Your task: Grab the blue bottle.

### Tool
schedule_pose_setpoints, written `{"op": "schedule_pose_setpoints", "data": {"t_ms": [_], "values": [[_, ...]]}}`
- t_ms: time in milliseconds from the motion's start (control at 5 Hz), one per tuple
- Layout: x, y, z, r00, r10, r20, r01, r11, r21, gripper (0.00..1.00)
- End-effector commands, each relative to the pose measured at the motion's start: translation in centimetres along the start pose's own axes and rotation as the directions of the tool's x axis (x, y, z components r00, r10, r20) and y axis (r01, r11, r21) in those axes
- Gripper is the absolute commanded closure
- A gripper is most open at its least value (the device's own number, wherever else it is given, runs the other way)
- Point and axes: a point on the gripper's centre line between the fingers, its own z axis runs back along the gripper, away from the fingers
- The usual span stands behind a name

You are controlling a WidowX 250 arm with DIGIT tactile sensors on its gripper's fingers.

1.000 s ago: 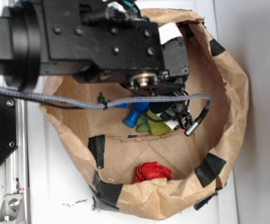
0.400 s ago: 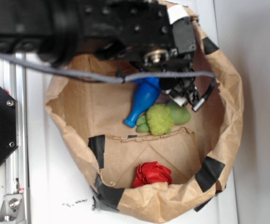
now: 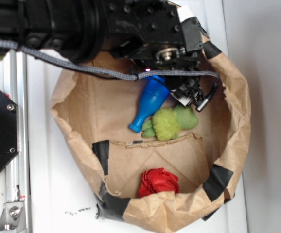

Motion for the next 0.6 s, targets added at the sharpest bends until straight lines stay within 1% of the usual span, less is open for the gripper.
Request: {"op": "schedule_pose_setpoints", "data": {"t_ms": [0,200,400], "values": [[-0.62,0.91,-1.17,1.000,0.002,-0.026,-0.001,1.000,0.007,0.00],[-1.07,0.95,-1.23,0.999,-0.009,-0.047,0.009,1.000,0.001,0.00],[-1.26,0.97,-1.12,0.999,0.000,-0.050,0.000,1.000,-0.001,1.00]]}}
